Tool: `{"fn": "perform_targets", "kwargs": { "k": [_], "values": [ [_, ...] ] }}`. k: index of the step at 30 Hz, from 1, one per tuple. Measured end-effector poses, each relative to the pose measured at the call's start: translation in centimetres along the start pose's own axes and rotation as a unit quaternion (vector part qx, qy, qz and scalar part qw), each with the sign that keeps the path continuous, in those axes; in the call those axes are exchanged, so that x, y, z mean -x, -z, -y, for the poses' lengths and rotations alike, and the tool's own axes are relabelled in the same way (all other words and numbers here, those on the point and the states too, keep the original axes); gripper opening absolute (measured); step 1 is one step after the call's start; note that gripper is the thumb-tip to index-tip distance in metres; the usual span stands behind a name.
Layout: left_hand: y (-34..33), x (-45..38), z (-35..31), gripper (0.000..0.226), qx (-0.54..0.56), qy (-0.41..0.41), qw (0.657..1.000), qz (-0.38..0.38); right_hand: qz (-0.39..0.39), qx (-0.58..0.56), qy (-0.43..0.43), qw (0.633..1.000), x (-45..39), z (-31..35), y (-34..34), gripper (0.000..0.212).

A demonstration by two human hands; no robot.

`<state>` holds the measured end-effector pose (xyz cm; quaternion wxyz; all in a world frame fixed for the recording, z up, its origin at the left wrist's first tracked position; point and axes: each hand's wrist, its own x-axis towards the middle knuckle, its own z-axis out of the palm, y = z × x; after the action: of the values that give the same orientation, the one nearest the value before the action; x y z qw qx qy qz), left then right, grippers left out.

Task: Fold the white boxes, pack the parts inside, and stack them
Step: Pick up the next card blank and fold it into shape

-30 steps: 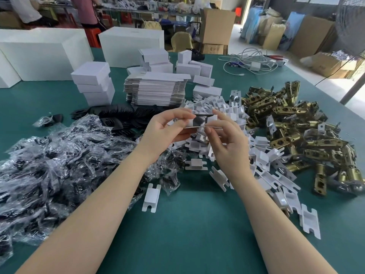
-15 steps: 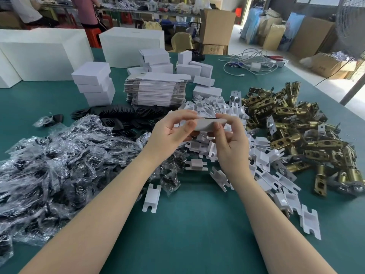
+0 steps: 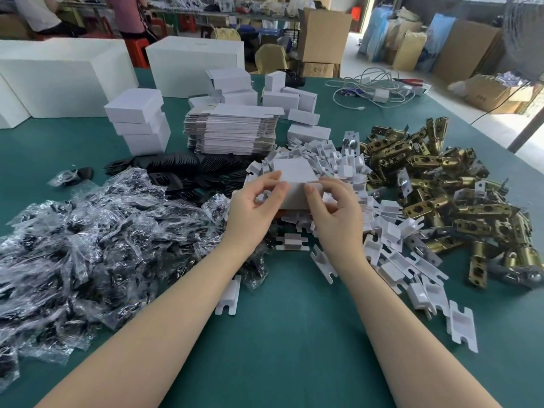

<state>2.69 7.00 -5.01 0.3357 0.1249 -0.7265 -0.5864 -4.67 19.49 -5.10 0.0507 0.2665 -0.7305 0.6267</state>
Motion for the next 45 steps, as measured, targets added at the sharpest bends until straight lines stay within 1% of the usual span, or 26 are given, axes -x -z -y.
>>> {"fn": "perform_targets", "kwargs": {
  "k": [2,4,8,10,13,16,21,24,30,34,38,45],
  "values": [
    [0.0,0.0,0.2,0.009,0.011,0.027,1.000,0.004,0.000,-0.022,-0.044,0.999,0.1,0.2,-0.1,0.011],
    [0.0,0.1,0.3,0.010,0.006,0.040,0.999,0.014,-0.008,-0.052,-0.076,0.996,0.1,0.2,0.0,0.012],
    [-0.1,0.1,0.6,0.008,0.008,0.033,0.999,0.021,-0.012,-0.079,-0.089,0.993,0.1,0.1,0.1,0.001],
    [0.0,0.0,0.9,0.014,0.014,0.031,0.999,0.022,-0.008,-0.086,-0.093,0.992,0.1,0.0,0.0,0.006],
    [0.0,0.0,1.1,0.019,0.004,0.033,0.999,0.041,-0.003,-0.085,-0.106,0.991,0.1,-0.1,0.0,0.013],
    [0.0,0.0,1.1,0.023,-0.002,0.027,0.998,0.056,0.014,-0.084,-0.101,0.991,0.2,-0.1,-0.1,0.025],
    [0.0,0.1,0.9,0.030,0.000,0.017,0.998,0.053,0.028,-0.100,-0.105,0.989,0.3,-0.2,0.0,0.026],
    [0.0,0.2,0.8,0.028,0.026,0.016,0.998,0.058,0.026,-0.124,-0.112,0.986,0.3,0.0,0.1,0.028],
    [0.1,0.1,0.9,0.037,0.069,0.039,0.994,0.076,0.069,-0.175,-0.108,0.976,0.0,-0.2,0.4,0.038],
    [0.3,0.1,0.8,0.043,0.075,0.031,0.993,0.088,0.087,-0.204,-0.102,0.970,-0.2,-0.4,0.5,0.044],
    [0.5,0.1,0.7,0.050,0.091,0.041,0.990,0.096,0.111,-0.245,-0.108,0.957,-0.2,-0.6,0.7,0.049],
    [0.5,0.2,0.4,0.051,0.134,0.064,0.984,0.094,0.140,-0.265,-0.108,0.948,-0.5,-0.9,0.8,0.055]
  ]
}}
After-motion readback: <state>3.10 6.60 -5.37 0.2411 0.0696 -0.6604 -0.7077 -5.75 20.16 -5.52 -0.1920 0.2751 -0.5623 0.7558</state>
